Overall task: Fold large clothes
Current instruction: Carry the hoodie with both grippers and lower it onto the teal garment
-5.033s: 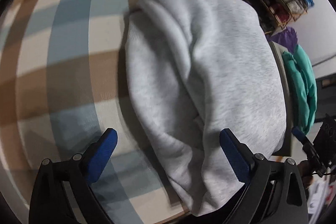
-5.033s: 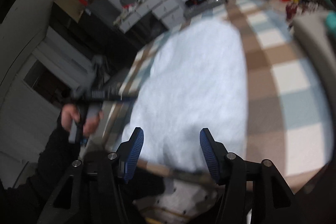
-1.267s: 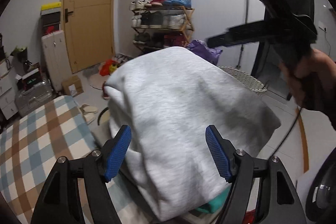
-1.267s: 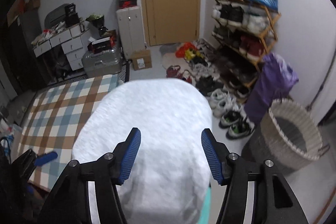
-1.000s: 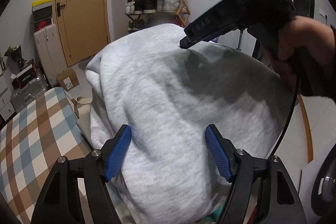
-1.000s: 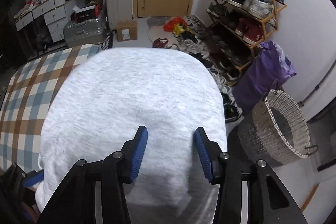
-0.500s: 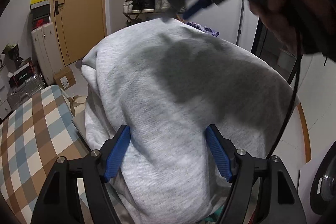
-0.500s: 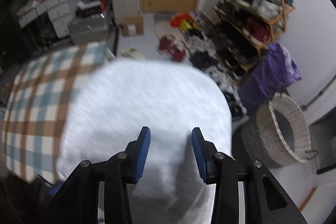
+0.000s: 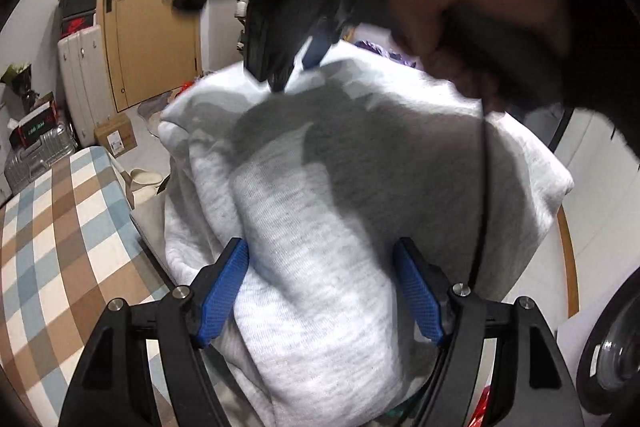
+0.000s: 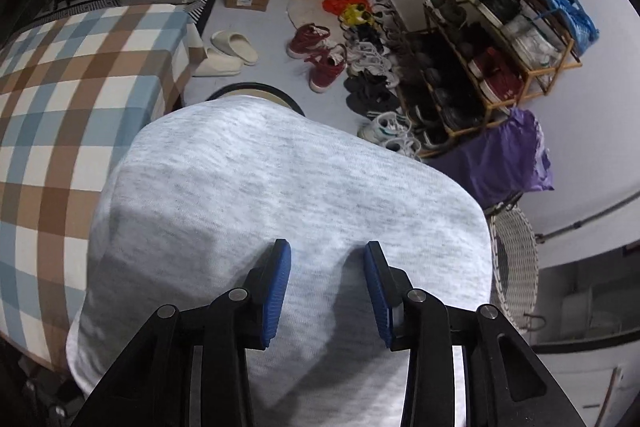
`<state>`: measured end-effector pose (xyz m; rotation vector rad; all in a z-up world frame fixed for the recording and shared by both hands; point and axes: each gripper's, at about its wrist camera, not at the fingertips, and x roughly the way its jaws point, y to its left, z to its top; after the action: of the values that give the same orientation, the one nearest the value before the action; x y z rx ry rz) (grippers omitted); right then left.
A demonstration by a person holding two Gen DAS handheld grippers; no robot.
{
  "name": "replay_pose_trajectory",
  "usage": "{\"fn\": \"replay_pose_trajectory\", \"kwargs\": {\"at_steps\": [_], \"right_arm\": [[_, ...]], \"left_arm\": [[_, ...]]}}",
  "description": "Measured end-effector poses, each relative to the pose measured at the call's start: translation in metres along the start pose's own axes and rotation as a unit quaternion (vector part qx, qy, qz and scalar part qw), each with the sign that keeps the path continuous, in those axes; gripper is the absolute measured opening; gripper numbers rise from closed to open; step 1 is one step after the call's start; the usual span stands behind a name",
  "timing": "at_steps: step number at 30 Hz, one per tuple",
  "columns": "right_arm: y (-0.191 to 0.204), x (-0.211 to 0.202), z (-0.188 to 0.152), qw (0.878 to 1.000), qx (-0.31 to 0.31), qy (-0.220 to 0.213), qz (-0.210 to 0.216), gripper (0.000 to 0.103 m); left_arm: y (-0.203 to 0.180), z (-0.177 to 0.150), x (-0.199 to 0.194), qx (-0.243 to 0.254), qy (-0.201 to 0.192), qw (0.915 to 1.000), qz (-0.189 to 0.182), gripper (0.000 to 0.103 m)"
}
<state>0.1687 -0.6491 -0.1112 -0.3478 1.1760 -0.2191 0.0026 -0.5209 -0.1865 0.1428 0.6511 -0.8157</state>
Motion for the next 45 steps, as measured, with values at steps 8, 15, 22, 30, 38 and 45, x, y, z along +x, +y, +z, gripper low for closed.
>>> {"fn": "replay_pose_trajectory", "kwargs": {"at_steps": [8,15,22,30,38,45], "right_arm": [[-0.067,-0.092,-0.109,0.983,0.098,-0.071,0.135,0.037],[-0.052,-0.065,-0.173,0.983,0.089,-0.050,0.151,0.036],[-0.037,-0.042,-0.174,0.982,0.093,-0.069,0.150,0.037],[-0.057,-0.087,-0.195,0.968,0.121,-0.125,0.179,0.037],[-0.044,-0.049,-0.210,0.948,0.188,-0.147,0.212,0.039],[0.009,-0.097,-0.213,0.952,0.126,-0.196,0.199,0.038]], "left_arm": [[0.038,0.070,-0.072,-0.030,-0.109,0.9922,-0.052,0.071],[0.050,0.130,0.035,-0.048,0.078,0.9951,-0.037,0.070],[0.058,0.107,0.080,-0.078,0.104,0.9901,-0.053,0.074],[0.090,0.162,0.038,-0.090,0.065,0.9892,-0.096,0.070],[0.054,0.125,0.095,-0.061,0.112,0.9915,-0.025,0.103],[0.049,0.116,0.030,-0.081,0.079,0.9918,-0.060,0.090]]}}
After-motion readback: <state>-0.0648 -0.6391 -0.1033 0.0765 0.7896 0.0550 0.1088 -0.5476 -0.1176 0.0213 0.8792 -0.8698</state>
